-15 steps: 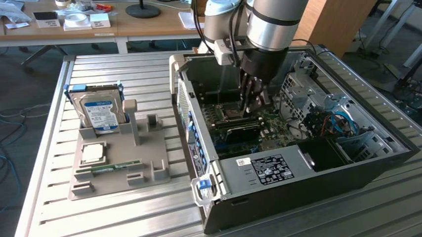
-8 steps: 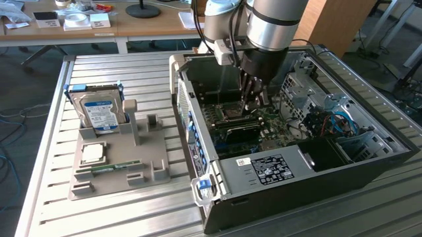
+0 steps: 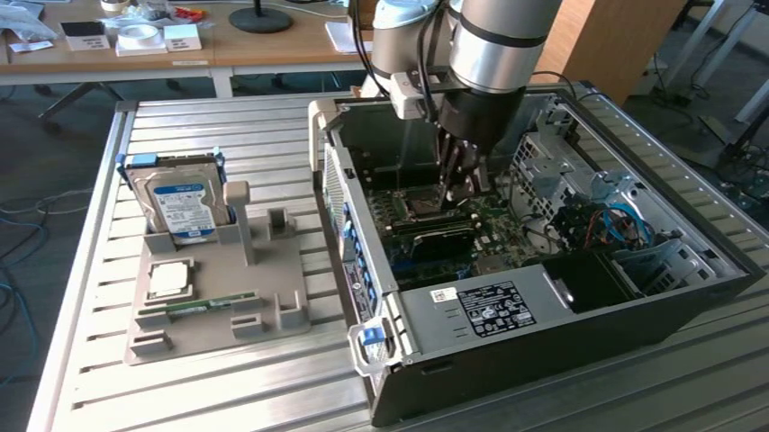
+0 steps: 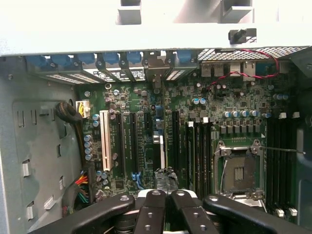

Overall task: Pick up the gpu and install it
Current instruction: 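Press down on the gpu until it lock into place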

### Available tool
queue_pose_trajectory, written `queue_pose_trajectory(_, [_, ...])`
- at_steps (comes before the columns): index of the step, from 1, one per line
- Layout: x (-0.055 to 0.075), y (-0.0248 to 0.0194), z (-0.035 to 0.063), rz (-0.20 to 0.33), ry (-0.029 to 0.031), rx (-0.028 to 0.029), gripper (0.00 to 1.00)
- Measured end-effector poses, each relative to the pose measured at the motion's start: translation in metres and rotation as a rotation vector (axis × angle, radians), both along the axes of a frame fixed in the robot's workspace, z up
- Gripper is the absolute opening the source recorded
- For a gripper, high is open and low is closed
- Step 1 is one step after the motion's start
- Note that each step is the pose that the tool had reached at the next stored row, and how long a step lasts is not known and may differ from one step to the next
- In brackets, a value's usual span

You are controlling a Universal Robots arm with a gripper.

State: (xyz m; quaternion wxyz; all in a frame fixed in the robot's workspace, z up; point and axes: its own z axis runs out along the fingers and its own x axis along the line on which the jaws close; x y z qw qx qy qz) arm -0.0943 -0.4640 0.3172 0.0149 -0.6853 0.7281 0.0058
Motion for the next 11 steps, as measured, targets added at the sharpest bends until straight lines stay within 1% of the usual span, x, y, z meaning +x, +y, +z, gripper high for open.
queue_pose_trajectory(5, [0.0, 0.0001, -0.0088, 0.0, 0.0001, 0.0, 0.11])
queue_pose_trajectory(8, [0.0, 0.0001, -0.0089, 0.0, 0.0001, -0.0001, 0.11])
queue_pose_trajectory(11, [0.0, 0.003, -0.0094, 0.0, 0.0, 0.0005, 0.11])
